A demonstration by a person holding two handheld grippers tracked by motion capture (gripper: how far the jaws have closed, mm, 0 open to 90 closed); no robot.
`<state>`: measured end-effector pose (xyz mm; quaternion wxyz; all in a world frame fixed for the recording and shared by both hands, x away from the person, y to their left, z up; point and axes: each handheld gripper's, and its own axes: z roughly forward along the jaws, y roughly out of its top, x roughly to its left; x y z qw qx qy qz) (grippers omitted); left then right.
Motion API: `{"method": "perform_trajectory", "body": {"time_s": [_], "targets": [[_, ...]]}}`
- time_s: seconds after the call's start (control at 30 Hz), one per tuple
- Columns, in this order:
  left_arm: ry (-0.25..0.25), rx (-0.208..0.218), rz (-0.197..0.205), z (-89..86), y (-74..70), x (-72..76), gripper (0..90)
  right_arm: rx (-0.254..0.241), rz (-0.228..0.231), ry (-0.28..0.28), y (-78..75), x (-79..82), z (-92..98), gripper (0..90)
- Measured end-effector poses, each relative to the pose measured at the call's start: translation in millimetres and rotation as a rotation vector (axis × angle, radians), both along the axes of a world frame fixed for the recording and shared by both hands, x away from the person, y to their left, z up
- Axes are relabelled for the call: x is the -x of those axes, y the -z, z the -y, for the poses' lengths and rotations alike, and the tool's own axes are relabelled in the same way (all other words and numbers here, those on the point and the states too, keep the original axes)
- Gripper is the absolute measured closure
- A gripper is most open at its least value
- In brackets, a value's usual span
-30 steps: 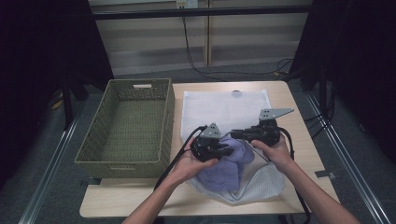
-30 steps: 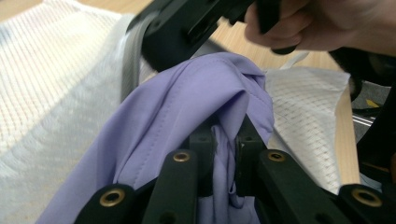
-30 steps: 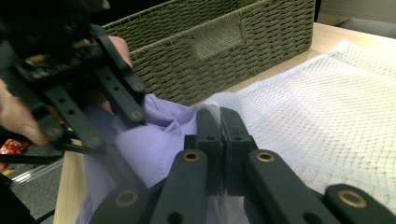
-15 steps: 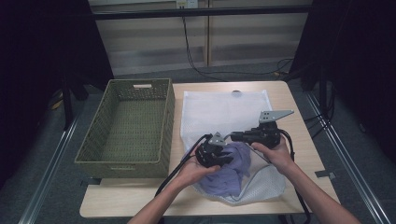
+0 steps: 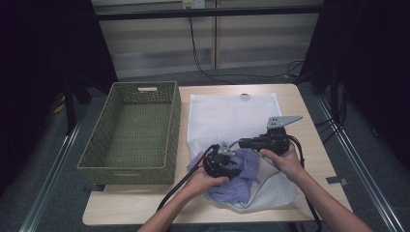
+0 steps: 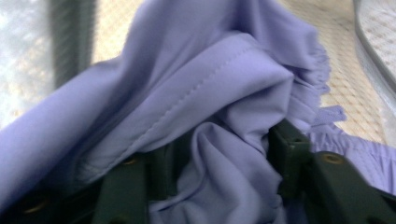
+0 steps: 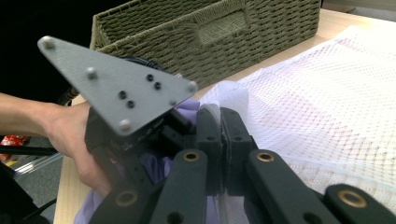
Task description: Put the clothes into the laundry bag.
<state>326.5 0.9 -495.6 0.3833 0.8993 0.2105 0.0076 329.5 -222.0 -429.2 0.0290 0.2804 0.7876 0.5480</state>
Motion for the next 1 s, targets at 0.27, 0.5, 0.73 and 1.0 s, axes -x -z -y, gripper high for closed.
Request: {"method": "perform_trajectory", "body": {"time_s": [0.27,0.5,0.73,1.0], "targets": [[0.010,-0.012,-0.035,-0.9,1.3,-1.7,36.8,0.004,-0.008,-0.003,2.6,-0.5,-0.4,88.5],[0.012,0.012,-0.073,-0.7,-6.6,-1.4,32.6,-0.001,-0.005,0.001,0.9,-0.8,0.9,88.5],[0.027,0.064,-0.039,-11.1,-34.9,12.9,23.7,-0.013,-0.002,0.020,0.3,-3.1,8.6,88.5],[-0.011,0.105,0.070,-47.4,-71.7,27.9,21.4,-0.014,-0.003,0.022,0.3,-3.5,8.1,88.5]]}}
